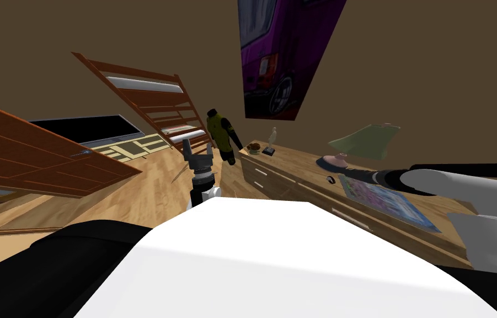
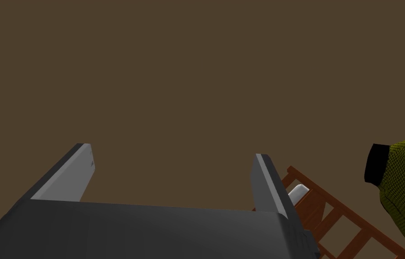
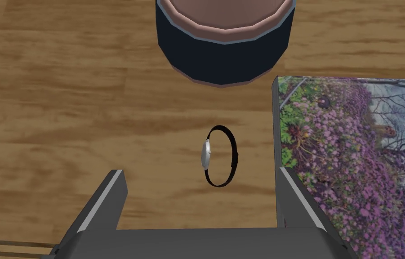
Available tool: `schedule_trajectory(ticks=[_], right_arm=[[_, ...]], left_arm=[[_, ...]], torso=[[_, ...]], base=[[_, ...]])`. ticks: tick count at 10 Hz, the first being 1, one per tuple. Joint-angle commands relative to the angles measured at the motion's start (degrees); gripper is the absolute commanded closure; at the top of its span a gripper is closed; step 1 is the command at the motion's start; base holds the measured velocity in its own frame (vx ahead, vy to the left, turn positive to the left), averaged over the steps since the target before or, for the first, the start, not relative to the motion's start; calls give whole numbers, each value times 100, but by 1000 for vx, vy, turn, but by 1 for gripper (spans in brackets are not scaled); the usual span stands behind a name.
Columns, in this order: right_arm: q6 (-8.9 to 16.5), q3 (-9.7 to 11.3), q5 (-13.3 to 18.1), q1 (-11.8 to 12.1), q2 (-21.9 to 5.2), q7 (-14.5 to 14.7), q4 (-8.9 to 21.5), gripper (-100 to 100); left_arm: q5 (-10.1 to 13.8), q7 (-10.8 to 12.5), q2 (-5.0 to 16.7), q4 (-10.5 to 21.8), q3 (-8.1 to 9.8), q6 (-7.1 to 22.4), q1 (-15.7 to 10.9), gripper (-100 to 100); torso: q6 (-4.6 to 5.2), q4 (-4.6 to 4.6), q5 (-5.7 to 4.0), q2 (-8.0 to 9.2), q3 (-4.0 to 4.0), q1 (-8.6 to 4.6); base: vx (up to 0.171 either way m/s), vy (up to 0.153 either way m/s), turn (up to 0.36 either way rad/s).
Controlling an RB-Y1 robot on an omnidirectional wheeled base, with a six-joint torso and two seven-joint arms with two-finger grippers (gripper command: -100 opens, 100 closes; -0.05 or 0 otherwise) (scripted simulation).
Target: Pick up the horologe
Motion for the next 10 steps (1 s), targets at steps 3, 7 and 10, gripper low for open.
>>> schedule_trajectory(ticks=[3,7,10], right_arm=[[309,40,-192,77,-240,-154,-127,-100],[226,238,-358,404,-238,-564,-41,-100],[153,378,-464,628,-214,-853,24,-100]], left_arm=[[0,0,0,0,0,0,0,0],[0,0,1,0,1,0,2,0],[0,0,1,0,1,0,1,0]], torso=[[0,0,0,-1,0,2],[-1,-12,-7,-53,-31,-21],[-1,-13,-5,-52,-31,-16]], base=[[-64,-19,56],[44,-61,67],[49,-53,60]])
